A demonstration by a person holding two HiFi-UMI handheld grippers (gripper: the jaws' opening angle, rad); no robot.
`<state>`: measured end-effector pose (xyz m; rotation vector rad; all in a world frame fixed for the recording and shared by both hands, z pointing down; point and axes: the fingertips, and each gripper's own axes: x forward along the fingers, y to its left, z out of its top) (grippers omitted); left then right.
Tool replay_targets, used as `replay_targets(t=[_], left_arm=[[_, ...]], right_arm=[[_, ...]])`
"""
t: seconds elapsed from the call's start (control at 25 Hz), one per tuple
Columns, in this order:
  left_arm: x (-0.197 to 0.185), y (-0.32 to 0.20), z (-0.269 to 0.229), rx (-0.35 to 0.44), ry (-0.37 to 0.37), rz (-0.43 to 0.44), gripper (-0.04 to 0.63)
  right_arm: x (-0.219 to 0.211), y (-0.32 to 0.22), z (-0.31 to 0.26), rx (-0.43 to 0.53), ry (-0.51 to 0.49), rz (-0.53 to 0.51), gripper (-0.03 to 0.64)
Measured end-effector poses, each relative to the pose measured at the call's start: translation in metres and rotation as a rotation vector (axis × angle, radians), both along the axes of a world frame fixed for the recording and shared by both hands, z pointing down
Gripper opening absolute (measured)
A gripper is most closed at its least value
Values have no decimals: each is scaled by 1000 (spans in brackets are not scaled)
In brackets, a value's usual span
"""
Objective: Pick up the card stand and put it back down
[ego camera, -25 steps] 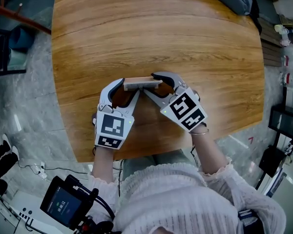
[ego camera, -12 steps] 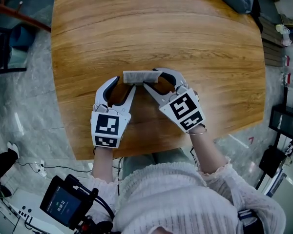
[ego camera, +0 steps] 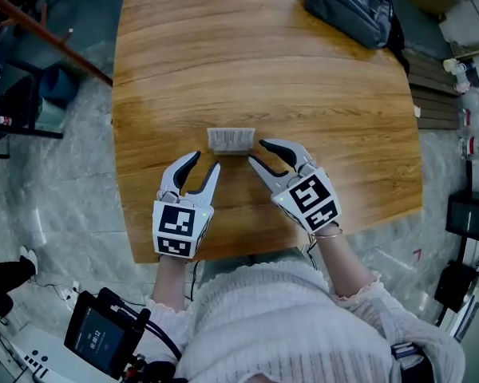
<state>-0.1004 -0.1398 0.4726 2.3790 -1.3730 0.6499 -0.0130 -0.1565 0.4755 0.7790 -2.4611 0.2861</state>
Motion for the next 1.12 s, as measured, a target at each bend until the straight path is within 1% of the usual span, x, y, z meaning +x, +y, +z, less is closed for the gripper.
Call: replay_targets(t=[0.2, 0.36, 0.56, 0.68, 0.76, 0.96, 1.12], left_arm=[[14, 18, -31, 25, -31, 50, 116], [27, 22, -40, 66, -7, 61, 74], [39, 29, -48, 87, 25, 71, 9], [44, 33, -48, 76, 61, 91, 9], [45, 34, -49, 69, 68, 97, 9], [43, 38, -44, 41, 71, 89, 9], [45, 42, -37, 11, 88, 86, 9]], right_arm=[[-1, 21, -42, 52, -32, -36, 83], [-5, 28, -51, 83, -48, -51, 2], [-11, 37, -55, 77, -92, -57, 0], [-15, 42, -51, 20, -143, -60, 0], [-15, 44, -51, -13, -173, -55, 0], [-16, 47, -51, -33, -195, -43, 0], [-16, 52, -47, -31, -179, -38, 0]])
